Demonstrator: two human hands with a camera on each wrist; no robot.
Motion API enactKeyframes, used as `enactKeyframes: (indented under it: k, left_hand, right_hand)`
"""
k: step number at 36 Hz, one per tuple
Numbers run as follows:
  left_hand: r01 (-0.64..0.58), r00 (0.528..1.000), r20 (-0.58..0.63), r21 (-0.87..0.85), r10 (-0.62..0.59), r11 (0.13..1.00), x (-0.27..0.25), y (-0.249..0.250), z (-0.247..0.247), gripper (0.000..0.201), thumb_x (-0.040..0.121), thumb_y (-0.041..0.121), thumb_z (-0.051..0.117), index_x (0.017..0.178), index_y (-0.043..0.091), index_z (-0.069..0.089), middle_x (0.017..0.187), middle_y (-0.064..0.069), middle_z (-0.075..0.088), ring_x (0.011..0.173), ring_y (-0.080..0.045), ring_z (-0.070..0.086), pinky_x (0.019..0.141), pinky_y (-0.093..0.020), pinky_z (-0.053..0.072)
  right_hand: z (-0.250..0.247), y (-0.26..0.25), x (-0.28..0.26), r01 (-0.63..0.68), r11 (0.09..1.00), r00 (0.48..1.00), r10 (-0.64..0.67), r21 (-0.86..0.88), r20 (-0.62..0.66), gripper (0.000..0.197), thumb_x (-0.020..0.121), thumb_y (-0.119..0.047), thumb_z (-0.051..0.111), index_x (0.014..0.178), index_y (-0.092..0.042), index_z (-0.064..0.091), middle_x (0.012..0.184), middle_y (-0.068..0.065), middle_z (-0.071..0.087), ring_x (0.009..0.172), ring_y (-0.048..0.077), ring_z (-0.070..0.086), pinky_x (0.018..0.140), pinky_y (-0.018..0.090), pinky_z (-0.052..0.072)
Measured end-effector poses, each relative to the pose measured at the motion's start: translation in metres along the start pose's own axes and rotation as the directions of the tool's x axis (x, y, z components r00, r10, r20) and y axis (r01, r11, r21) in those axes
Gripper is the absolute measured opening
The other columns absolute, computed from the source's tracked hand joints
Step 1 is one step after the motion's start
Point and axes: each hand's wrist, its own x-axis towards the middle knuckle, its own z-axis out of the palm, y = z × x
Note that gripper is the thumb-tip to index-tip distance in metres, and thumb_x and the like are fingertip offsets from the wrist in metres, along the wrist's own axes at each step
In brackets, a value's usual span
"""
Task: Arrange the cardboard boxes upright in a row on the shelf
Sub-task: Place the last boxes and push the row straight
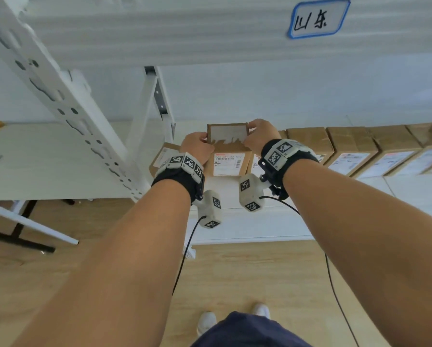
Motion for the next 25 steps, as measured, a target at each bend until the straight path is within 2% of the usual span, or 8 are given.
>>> enactKeyframes:
  k: [5, 8, 10, 15, 18, 20, 22, 25]
  left_hand:
    - [-0.019, 1.000, 0.024, 0.079, 0.017, 0.997, 0.007, -0.010, 0.008, 0.030, 0.090, 0.006, 0.054, 0.117, 0.008, 0.066, 0.116, -0.012, 0.069, 0.104, -0.029, 0.064, 0.088, -0.031, 0.051]
    - [-0.029, 0.998, 0.051, 0.156, 0.021, 0.987, 0.010, -0.015, 0.014, 0.023, 0.090, 0.006, 0.051, 0.108, 0.008, 0.067, 0.108, -0.009, 0.069, 0.087, -0.022, 0.060, 0.070, -0.025, 0.046]
    - [-0.029, 0.997, 0.076, 0.213, 0.013, 0.977, 0.011, -0.017, 0.020, 0.023, 0.091, 0.004, 0.048, 0.108, 0.006, 0.064, 0.107, -0.009, 0.066, 0.084, -0.021, 0.055, 0.060, -0.019, 0.038]
    - [0.011, 0.999, 0.031, 0.240, -0.019, 0.971, 0.014, -0.018, 0.030, 0.036, 0.089, 0.005, 0.050, 0.125, 0.012, 0.052, 0.123, -0.008, 0.060, 0.107, -0.026, 0.059, 0.081, -0.029, 0.045]
    - [-0.023, 0.999, 0.042, 0.256, 0.013, 0.966, 0.015, -0.015, 0.032, 0.062, 0.088, 0.007, 0.055, 0.144, 0.023, 0.035, 0.137, -0.011, 0.045, 0.114, -0.026, 0.056, 0.078, -0.025, 0.043]
    - [-0.058, 0.997, 0.069, 0.256, 0.042, 0.965, 0.014, -0.013, 0.034, 0.070, 0.088, 0.013, 0.060, 0.149, 0.026, 0.027, 0.144, -0.012, 0.035, 0.118, -0.026, 0.053, 0.079, -0.026, 0.043]
    - [-0.076, 0.995, 0.081, 0.256, 0.057, 0.964, 0.015, -0.013, 0.039, 0.068, 0.089, 0.025, 0.061, 0.149, 0.024, 0.029, 0.144, -0.012, 0.036, 0.119, -0.028, 0.053, 0.085, -0.029, 0.046]
    - [-0.074, 0.996, 0.059, 0.255, 0.061, 0.964, 0.015, -0.015, 0.045, 0.056, 0.093, 0.032, 0.056, 0.144, 0.021, 0.036, 0.137, -0.012, 0.046, 0.105, -0.029, 0.062, 0.082, -0.032, 0.053]
  right_hand:
    - [0.008, 0.006, 0.003, 0.007, 0.999, 1.000, -0.006, -0.048, 0.013, 0.029, 0.087, 0.000, 0.056, 0.114, -0.007, 0.061, 0.107, 0.011, 0.067, 0.096, 0.026, 0.064, 0.084, 0.040, 0.057]
    - [0.011, 0.010, 0.005, 0.021, 0.996, 0.999, -0.019, -0.091, 0.028, 0.030, 0.088, 0.000, 0.055, 0.115, -0.007, 0.063, 0.110, 0.009, 0.067, 0.096, 0.024, 0.064, 0.084, 0.038, 0.057]
    - [0.013, 0.012, 0.006, 0.028, 0.995, 0.999, -0.024, -0.095, 0.041, 0.037, 0.089, -0.001, 0.055, 0.124, -0.009, 0.060, 0.115, 0.008, 0.065, 0.100, 0.023, 0.063, 0.086, 0.036, 0.056]
    - [0.010, 0.017, 0.008, 0.059, 0.989, 0.998, -0.059, -0.138, 0.006, 0.040, 0.087, 0.002, 0.050, 0.123, -0.009, 0.060, 0.118, 0.010, 0.063, 0.102, 0.025, 0.061, 0.086, 0.033, 0.054]
    - [0.006, 0.024, 0.009, 0.027, 0.982, 0.999, -0.033, -0.188, -0.025, 0.041, 0.086, -0.002, 0.053, 0.126, -0.010, 0.057, 0.128, 0.011, 0.051, 0.112, 0.028, 0.054, 0.093, 0.038, 0.051]
    - [0.005, 0.029, 0.010, 0.032, 0.967, 0.999, -0.040, -0.254, -0.025, 0.046, 0.086, -0.006, 0.054, 0.132, -0.013, 0.052, 0.133, 0.010, 0.046, 0.122, 0.028, 0.045, 0.099, 0.043, 0.046]
    - [0.005, 0.035, 0.010, 0.043, 0.949, 0.999, -0.049, -0.312, -0.013, 0.048, 0.085, -0.007, 0.053, 0.133, -0.014, 0.050, 0.134, 0.010, 0.045, 0.126, 0.029, 0.041, 0.102, 0.044, 0.043]
    - [0.007, 0.040, 0.008, 0.062, 0.936, 0.997, -0.071, -0.346, -0.014, 0.030, 0.085, -0.011, 0.050, 0.114, -0.015, 0.058, 0.122, 0.009, 0.052, 0.120, 0.030, 0.044, 0.100, 0.045, 0.042]
